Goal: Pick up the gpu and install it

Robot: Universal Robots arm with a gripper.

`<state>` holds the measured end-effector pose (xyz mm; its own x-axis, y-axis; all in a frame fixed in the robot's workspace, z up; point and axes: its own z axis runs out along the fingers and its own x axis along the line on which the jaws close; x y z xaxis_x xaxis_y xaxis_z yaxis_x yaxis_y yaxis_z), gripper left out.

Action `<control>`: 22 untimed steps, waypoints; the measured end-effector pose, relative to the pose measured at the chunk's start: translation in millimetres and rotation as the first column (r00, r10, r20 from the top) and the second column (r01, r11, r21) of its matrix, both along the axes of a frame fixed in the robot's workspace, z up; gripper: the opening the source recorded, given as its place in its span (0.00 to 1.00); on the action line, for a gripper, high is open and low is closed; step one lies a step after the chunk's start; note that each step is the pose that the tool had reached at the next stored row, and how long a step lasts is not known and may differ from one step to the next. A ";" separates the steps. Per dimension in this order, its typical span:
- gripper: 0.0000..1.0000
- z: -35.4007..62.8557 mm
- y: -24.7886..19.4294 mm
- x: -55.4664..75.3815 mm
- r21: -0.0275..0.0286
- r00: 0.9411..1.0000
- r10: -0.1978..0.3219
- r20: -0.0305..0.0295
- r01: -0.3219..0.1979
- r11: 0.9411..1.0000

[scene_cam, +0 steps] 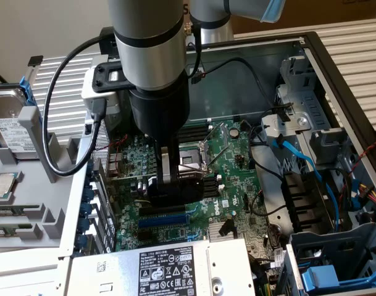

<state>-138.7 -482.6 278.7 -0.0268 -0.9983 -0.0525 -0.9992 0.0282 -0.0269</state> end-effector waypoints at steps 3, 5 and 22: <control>0.27 -0.1 -0.4 -0.7 0.001 1.000 0.000 0.000 0.000 1.000; 0.27 -0.4 -0.5 -1.3 0.001 1.000 0.000 0.000 0.000 1.000; 0.27 -4.2 -3.3 -2.9 0.004 1.000 0.000 0.000 0.000 1.000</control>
<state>-141.6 -485.8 274.5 -0.0268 -0.9980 -0.0564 -0.9992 0.0283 -0.0268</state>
